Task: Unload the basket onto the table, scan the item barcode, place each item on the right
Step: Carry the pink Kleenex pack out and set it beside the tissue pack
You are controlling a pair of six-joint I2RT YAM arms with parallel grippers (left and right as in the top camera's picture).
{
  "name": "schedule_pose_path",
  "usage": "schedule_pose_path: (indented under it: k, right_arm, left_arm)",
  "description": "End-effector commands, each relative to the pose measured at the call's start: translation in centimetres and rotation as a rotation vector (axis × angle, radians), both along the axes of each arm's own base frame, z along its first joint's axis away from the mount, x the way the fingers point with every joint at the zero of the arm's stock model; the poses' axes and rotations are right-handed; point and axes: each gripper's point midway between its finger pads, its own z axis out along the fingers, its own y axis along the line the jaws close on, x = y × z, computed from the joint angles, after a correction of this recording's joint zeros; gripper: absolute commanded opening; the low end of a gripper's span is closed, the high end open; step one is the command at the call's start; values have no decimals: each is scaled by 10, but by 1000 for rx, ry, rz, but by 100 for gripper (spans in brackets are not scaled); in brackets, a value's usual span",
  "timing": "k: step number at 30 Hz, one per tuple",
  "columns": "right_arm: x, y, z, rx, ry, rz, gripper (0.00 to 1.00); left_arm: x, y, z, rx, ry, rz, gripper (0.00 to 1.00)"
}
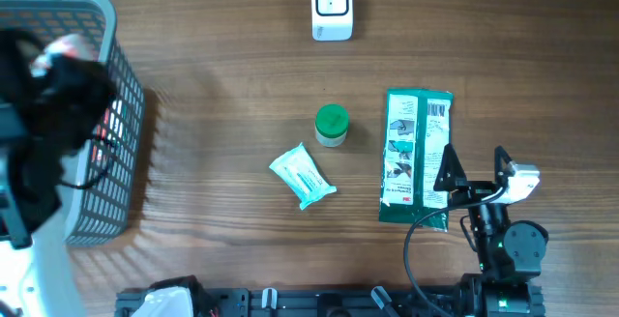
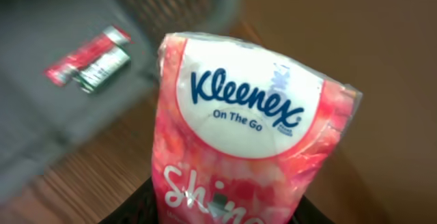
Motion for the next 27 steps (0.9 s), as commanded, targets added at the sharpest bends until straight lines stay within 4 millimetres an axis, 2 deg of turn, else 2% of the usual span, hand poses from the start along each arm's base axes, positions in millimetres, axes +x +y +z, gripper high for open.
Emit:
schedule_pose_path:
  k: [1, 5, 7, 9, 11, 13, 17, 20, 24, 25, 27]
  right_arm:
    - [0, -1, 2, 6, -8, -5, 100]
    - [0, -1, 2, 6, -8, -5, 100]
    - [0, -1, 2, 6, -8, -5, 100]
    - [0, -1, 2, 6, -8, -5, 100]
    - [0, -1, 2, 6, -8, -5, 100]
    - [0, -1, 2, 6, -8, -5, 100]
    - [0, -1, 2, 6, -8, -5, 100]
    - [0, -1, 2, 6, -8, -5, 100]
    - [0, -1, 2, 6, -8, -5, 100]
    - [0, -1, 2, 6, -8, -5, 100]
    - [0, -1, 2, 6, -8, -5, 100]
  left_arm:
    - [17, -91, -34, -59, 97, -237, 38]
    - [18, -195, -85, -24, 206, -528, 38]
    - [10, -240, -120, 20, 283, -642, 39]
    - [0, -271, -160, 100, 378, -712, 39]
    - [-13, -293, -189, 145, 450, -771, 39]
    - [-25, -311, -220, 242, 512, -822, 39]
    - [-40, -322, -269, 465, 586, -851, 40]
    - [-42, -331, -293, 498, 597, -867, 39]
    - [-49, -326, -341, 466, 612, -876, 43]
    - [-53, -330, -347, 434, 619, -889, 45]
    - [-51, -333, -344, 428, 601, -903, 51]
